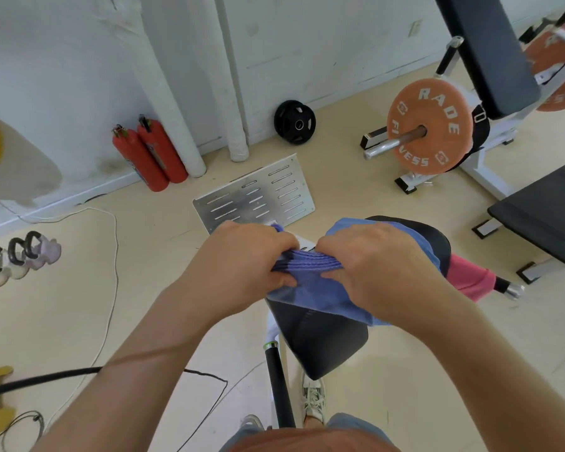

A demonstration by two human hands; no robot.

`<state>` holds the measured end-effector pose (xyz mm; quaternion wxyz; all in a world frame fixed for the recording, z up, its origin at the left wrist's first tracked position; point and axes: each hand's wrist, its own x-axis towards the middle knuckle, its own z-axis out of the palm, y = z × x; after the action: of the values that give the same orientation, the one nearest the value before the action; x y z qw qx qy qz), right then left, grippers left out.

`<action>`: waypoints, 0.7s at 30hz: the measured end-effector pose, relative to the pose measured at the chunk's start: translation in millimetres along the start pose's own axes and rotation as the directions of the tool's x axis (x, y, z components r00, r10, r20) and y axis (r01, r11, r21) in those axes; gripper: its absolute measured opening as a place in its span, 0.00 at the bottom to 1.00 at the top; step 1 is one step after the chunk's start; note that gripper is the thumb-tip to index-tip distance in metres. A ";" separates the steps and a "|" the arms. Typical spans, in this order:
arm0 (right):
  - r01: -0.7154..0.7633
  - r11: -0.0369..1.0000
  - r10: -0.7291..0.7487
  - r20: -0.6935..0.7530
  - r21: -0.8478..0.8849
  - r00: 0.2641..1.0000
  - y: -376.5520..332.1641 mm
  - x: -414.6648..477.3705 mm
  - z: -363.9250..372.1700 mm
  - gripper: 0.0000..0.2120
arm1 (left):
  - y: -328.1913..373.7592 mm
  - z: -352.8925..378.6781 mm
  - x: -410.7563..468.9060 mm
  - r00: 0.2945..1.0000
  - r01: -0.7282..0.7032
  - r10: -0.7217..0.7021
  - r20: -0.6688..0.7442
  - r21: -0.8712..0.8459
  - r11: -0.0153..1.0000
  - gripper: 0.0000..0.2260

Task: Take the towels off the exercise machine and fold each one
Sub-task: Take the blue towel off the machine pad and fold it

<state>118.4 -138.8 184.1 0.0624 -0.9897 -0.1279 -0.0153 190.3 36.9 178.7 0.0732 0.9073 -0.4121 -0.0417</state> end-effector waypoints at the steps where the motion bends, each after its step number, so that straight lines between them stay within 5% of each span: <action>1: -0.020 1.000 0.020 0.046 0.008 0.999 2.5 0.7 -3.2 0.03 | -2.9 -0.8 -1.6 1.000 0.018 -0.018 -0.004 0.001 1.000 0.13; 9: -0.128 0.989 0.122 0.083 0.072 0.989 28.7 -6.4 -5.4 0.07 | 3.4 -2.7 -8.9 0.987 0.029 -0.083 -0.135 -0.360 0.933 0.05; 13: 0.022 0.964 -0.011 -0.044 0.266 0.999 5.0 7.2 -6.6 0.12 | 16.8 -9.5 -11.7 0.969 0.022 -0.130 -0.208 -0.456 0.890 0.08; 18: 0.050 0.716 0.007 -0.079 0.697 0.997 -14.2 20.7 -14.6 0.07 | 3.7 -20.8 -41.2 0.901 0.004 -0.354 -0.250 -0.811 0.585 0.15; 21: 0.031 0.535 0.081 -0.087 0.844 0.993 -33.2 24.1 -17.4 0.04 | -21.8 -21.5 -74.9 0.934 0.062 -0.321 -0.158 -0.812 0.580 0.12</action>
<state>133.0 -103.2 206.4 0.5393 -0.8360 -0.1014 -0.0079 160.2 109.7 197.4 0.5235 0.8139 -0.2331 -0.0958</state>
